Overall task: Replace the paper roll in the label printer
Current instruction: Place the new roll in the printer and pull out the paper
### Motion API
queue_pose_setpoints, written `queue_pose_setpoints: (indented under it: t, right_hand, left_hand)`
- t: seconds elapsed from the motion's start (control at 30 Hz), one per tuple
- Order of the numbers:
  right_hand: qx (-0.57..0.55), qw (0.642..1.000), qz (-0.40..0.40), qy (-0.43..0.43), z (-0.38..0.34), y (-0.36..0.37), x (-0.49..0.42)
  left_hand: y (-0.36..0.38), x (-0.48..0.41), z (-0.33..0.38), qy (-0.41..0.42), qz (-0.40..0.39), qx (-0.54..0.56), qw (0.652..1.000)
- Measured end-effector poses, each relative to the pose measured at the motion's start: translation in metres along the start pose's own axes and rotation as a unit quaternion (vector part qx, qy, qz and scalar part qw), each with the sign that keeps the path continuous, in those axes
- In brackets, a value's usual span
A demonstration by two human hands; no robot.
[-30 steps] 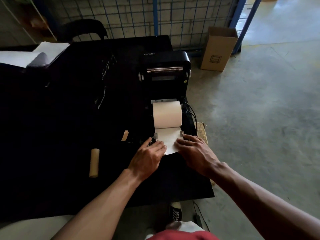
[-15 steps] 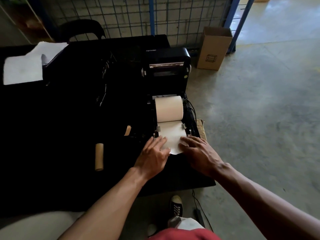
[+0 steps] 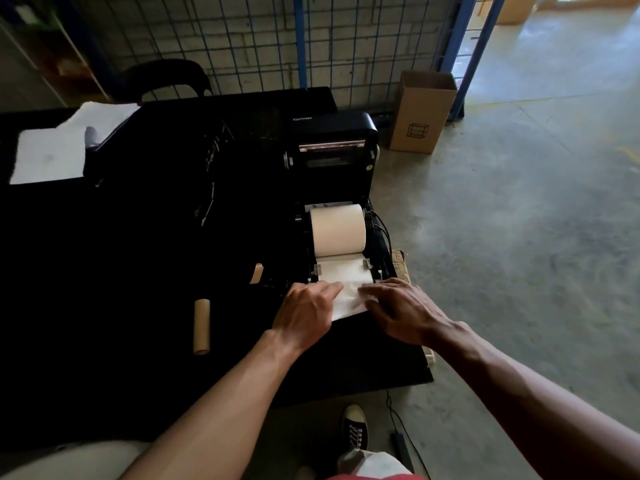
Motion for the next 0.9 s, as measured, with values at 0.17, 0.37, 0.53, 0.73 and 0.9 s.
queue_pose_setpoints:
  t: [0.17,0.37,0.53,0.73,0.9]
  right_hand:
    - [-0.082,0.994,-0.017,0.064,0.001,-0.016,-0.011]
    - [0.008,0.999,0.036,0.009,0.002,-0.007,-0.023]
    - [0.061,0.995,0.061,-0.047,0.003,0.003,-0.025]
    - [0.092,0.992,0.070,-0.048,0.000,-0.001,-0.031]
    - [0.074,0.994,0.075,-0.039,0.003,0.002,-0.032]
  left_hand:
    - [0.006,-0.015,-0.002,-0.027,-0.010,-0.021,0.999]
    - [0.006,-0.009,-0.010,-0.006,0.002,-0.007,1.000]
    - [0.007,-0.007,-0.010,0.017,0.006,-0.023,1.000]
    - [0.008,-0.011,-0.011,-0.033,0.004,0.022,0.999]
    - [0.007,-0.013,-0.012,-0.036,-0.001,0.020,0.999]
Point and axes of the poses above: each hand's wrist, its own x-axis away from the middle knuckle, its own y-axis out of the palm, z = x × y, the point moved 4 cm from there along -x, towards the middle knuckle, and after that the axes turned 4 degrees about y, right-handed, at the moved point
